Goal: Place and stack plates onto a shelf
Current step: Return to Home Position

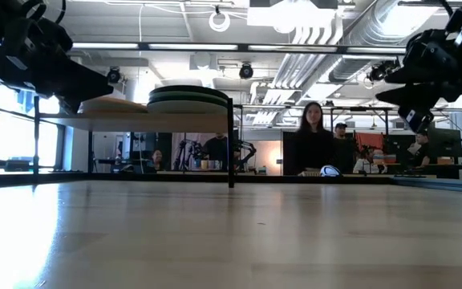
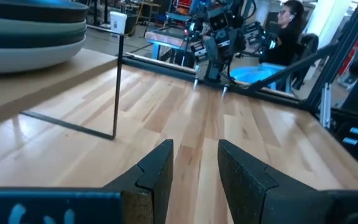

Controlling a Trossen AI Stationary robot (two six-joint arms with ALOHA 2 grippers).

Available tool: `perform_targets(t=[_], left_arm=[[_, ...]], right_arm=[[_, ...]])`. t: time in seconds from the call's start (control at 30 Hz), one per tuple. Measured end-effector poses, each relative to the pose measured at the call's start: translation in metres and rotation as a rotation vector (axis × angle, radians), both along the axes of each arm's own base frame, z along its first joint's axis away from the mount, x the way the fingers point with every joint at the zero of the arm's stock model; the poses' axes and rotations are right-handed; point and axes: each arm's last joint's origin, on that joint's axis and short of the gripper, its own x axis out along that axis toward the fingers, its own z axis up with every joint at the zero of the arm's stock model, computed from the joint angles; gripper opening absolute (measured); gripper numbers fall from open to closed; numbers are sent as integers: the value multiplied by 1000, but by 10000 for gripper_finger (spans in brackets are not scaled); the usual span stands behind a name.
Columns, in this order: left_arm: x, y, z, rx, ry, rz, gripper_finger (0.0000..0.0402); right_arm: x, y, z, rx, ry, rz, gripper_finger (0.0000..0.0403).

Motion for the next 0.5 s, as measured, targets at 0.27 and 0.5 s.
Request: perform_targets(t=[0.27, 0.5], left_arm=[[2, 0, -3, -73, 18, 6, 115], [3, 0, -4, -128, 31, 14, 115]], right_arm=[[-6, 0, 7, -5, -89, 4, 126], [-9, 1, 11, -9, -138, 3, 126]])
